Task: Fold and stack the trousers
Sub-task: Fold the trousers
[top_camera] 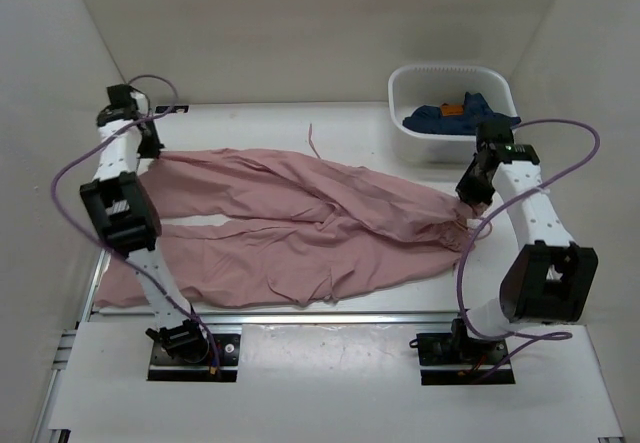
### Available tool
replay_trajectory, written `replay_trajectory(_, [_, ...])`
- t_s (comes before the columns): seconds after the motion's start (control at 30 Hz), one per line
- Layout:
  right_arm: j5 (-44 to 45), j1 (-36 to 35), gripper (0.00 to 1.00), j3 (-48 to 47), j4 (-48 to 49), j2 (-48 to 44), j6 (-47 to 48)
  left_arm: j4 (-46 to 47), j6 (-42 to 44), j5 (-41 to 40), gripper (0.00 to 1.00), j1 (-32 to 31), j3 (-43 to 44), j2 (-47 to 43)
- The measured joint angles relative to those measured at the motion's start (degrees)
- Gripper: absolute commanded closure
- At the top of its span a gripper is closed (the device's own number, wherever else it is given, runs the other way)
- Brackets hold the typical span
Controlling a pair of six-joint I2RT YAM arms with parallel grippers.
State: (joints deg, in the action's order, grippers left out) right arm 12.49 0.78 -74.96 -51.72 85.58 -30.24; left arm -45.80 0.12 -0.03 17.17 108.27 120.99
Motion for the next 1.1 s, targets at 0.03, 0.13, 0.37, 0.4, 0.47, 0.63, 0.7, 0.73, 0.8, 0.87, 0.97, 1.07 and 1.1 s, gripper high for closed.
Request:
replay_trajectory(0.03, [0.26, 0.0, 1.0, 2.58, -0.11, -2.27, 0.02, 0.42, -0.11, -0.39, 0.86, 0.9, -3.76, -5.99])
replay_trajectory(0.13, [0.96, 0.0, 1.0, 7.21, -0.81, -6.05, -0.2, 3.3, -0.09, -1.95, 0.86, 3.32, -15.21, -22.97])
replay_trajectory(0.37, [3.74, 0.02, 1.0, 17.7, -1.4, -10.91, -2.4, 7.39, -0.11, -8.28, 0.86, 12.28, -55.06, -53.37])
replay_trajectory(0.4, [3.93, 0.02, 1.0, 18.82, -1.57, -11.02, -2.62, 7.02, -0.11, -8.59, 0.86, 12.76, -57.31, -53.75])
replay_trajectory(0.47, [4.17, 0.28, 1.0, 21.29, -1.4, -11.02, -3.04, 8.39, -0.09, -9.73, 0.86, 15.26, -67.19, -56.17])
replay_trajectory(0.63, [4.33, 1.16, 1.0, 23.56, -1.05, -10.47, -3.87, 6.56, 0.24, -11.26, 0.27, 18.73, -78.79, -62.75])
replay_trajectory(0.7, [4.33, 1.27, 1.0, 23.56, -0.42, -10.32, -3.82, 4.87, 0.2, -10.75, 0.21, 19.17, -77.75, -64.63])
replay_trajectory(0.73, [4.33, 1.36, 1.0, 23.56, -0.24, -10.32, -3.82, 3.72, 0.04, -10.45, 0.19, 19.3, -76.43, -65.29])
replay_trajectory(0.8, [4.28, 1.36, 1.0, 23.54, 0.17, -10.32, -3.8, 0.7, -0.09, -9.35, 0.18, 19.5, -73.2, -65.61])
replay_trajectory(0.87, [4.2, 1.36, 1.0, 23.54, 0.83, -10.32, -3.8, -3.06, -0.09, -7.26, 0.18, 19.58, -66.69, -65.35])
replay_trajectory(0.97, [3.76, 1.36, 1.0, 23.54, 1.53, -10.32, -3.8, -3.96, -0.09, -4.46, 0.18, 19.82, -56.83, -64.3])
replay_trajectory(1.07, [3.37, 1.36, 1.0, 23.39, 2.16, -10.23, -3.8, -3.54, -0.07, -2.95, 0.16, 19.87, -52.65, -61.79])
replay_trajectory(1.1, [3.26, 1.36, 1.0, 23.1, 2.19, -10.16, -3.78, -3.54, -0.09, -2.64, 0.15, 19.87, -52.3, -59.98])
